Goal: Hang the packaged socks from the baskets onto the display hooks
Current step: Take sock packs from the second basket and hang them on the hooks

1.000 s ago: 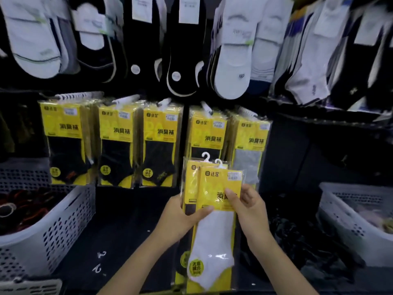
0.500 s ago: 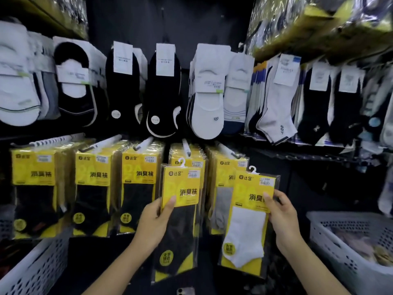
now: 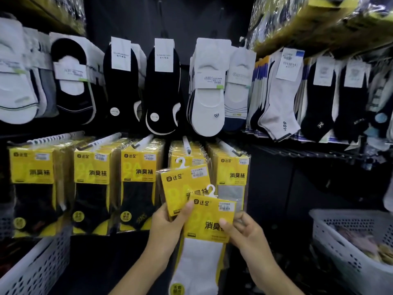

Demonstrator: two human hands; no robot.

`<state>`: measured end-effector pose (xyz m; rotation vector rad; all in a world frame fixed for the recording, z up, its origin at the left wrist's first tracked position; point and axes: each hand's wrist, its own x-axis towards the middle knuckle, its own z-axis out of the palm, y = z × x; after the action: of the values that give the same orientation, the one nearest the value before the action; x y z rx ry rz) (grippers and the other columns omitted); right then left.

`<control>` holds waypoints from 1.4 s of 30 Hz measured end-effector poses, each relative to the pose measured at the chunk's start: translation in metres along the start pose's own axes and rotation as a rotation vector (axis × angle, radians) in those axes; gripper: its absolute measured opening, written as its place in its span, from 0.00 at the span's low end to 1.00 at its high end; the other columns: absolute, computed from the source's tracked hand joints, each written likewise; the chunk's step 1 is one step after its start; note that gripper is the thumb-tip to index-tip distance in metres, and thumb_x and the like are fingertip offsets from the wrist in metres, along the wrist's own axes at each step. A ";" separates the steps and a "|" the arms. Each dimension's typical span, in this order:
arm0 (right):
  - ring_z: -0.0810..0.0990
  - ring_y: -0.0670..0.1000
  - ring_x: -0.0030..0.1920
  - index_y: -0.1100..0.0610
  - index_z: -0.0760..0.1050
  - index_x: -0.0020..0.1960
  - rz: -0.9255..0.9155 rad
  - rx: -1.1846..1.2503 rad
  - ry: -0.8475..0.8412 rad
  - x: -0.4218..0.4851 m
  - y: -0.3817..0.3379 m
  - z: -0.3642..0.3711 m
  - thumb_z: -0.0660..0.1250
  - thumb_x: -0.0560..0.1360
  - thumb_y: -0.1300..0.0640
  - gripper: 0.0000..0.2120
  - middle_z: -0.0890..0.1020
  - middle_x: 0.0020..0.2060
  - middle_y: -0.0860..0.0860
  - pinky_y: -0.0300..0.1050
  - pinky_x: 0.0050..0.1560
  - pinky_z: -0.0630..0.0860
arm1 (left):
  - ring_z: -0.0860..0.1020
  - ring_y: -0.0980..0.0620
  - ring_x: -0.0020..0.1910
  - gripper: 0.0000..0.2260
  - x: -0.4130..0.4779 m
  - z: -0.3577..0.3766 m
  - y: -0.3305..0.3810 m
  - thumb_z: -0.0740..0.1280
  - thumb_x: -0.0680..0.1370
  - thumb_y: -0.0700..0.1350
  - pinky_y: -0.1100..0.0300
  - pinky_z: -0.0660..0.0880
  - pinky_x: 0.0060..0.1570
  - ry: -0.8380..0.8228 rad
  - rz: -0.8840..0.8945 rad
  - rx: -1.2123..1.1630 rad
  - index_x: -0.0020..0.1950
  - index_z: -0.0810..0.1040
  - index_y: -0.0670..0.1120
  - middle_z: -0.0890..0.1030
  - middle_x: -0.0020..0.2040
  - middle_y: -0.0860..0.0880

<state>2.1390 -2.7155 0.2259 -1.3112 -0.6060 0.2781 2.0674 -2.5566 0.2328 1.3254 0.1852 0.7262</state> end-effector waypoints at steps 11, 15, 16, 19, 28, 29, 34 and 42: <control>0.84 0.48 0.41 0.56 0.81 0.48 -0.137 -0.354 -0.147 0.020 -0.055 0.006 0.73 0.71 0.57 0.07 0.85 0.40 0.51 0.37 0.42 0.79 | 0.84 0.53 0.34 0.13 -0.010 -0.020 0.004 0.77 0.58 0.46 0.65 0.77 0.27 0.102 -0.008 -0.004 0.41 0.82 0.48 0.86 0.37 0.51; 0.83 0.49 0.42 0.56 0.83 0.43 -0.170 -0.484 -0.208 0.022 -0.059 0.011 0.73 0.71 0.58 0.02 0.85 0.40 0.50 0.40 0.47 0.79 | 0.85 0.52 0.35 0.15 -0.013 -0.024 0.004 0.77 0.57 0.47 0.64 0.77 0.27 0.078 -0.027 -0.008 0.42 0.81 0.48 0.86 0.38 0.51; 0.84 0.48 0.42 0.56 0.83 0.42 -0.175 -0.484 -0.199 0.023 -0.059 0.013 0.73 0.71 0.58 0.01 0.85 0.39 0.50 0.39 0.47 0.79 | 0.85 0.52 0.36 0.16 -0.013 -0.025 0.004 0.77 0.57 0.48 0.64 0.78 0.28 0.073 -0.028 -0.008 0.43 0.81 0.48 0.86 0.39 0.51; 0.83 0.46 0.38 0.56 0.83 0.40 -0.171 -0.415 -0.137 0.022 -0.058 0.019 0.73 0.71 0.59 0.02 0.85 0.37 0.50 0.35 0.42 0.79 | 0.85 0.52 0.38 0.19 -0.013 -0.027 0.008 0.78 0.57 0.49 0.64 0.78 0.30 0.067 -0.021 -0.004 0.46 0.81 0.48 0.86 0.41 0.51; 0.84 0.47 0.38 0.55 0.83 0.44 -0.111 -0.244 -0.089 0.017 -0.057 0.018 0.73 0.68 0.53 0.07 0.86 0.40 0.52 0.36 0.36 0.78 | 0.85 0.52 0.38 0.15 -0.011 -0.023 0.012 0.77 0.58 0.51 0.64 0.78 0.29 0.111 0.040 -0.082 0.42 0.83 0.50 0.86 0.40 0.50; 0.84 0.47 0.39 0.54 0.82 0.45 -0.071 -0.225 -0.086 0.016 -0.054 0.016 0.73 0.66 0.49 0.11 0.86 0.41 0.50 0.36 0.35 0.77 | 0.85 0.52 0.38 0.16 -0.009 -0.020 0.012 0.77 0.58 0.51 0.64 0.78 0.29 0.112 0.046 -0.084 0.43 0.83 0.49 0.86 0.41 0.51; 0.86 0.50 0.45 0.56 0.81 0.52 0.067 -0.160 -0.057 0.015 -0.033 -0.003 0.75 0.63 0.49 0.20 0.86 0.45 0.51 0.37 0.38 0.80 | 0.84 0.59 0.40 0.14 0.001 -0.003 0.012 0.73 0.66 0.54 0.71 0.76 0.32 0.056 0.057 -0.039 0.47 0.82 0.50 0.86 0.43 0.56; 0.85 0.46 0.40 0.57 0.80 0.53 -0.048 -0.069 0.321 0.076 -0.051 -0.070 0.67 0.77 0.56 0.07 0.86 0.42 0.50 0.38 0.36 0.80 | 0.79 0.71 0.42 0.08 0.027 -0.004 -0.001 0.65 0.71 0.57 0.80 0.71 0.34 0.065 0.100 0.149 0.46 0.79 0.57 0.83 0.40 0.67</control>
<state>2.2332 -2.7462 0.2851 -1.3704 -0.3765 0.0054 2.0864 -2.5373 0.2385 1.4618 0.2302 0.8536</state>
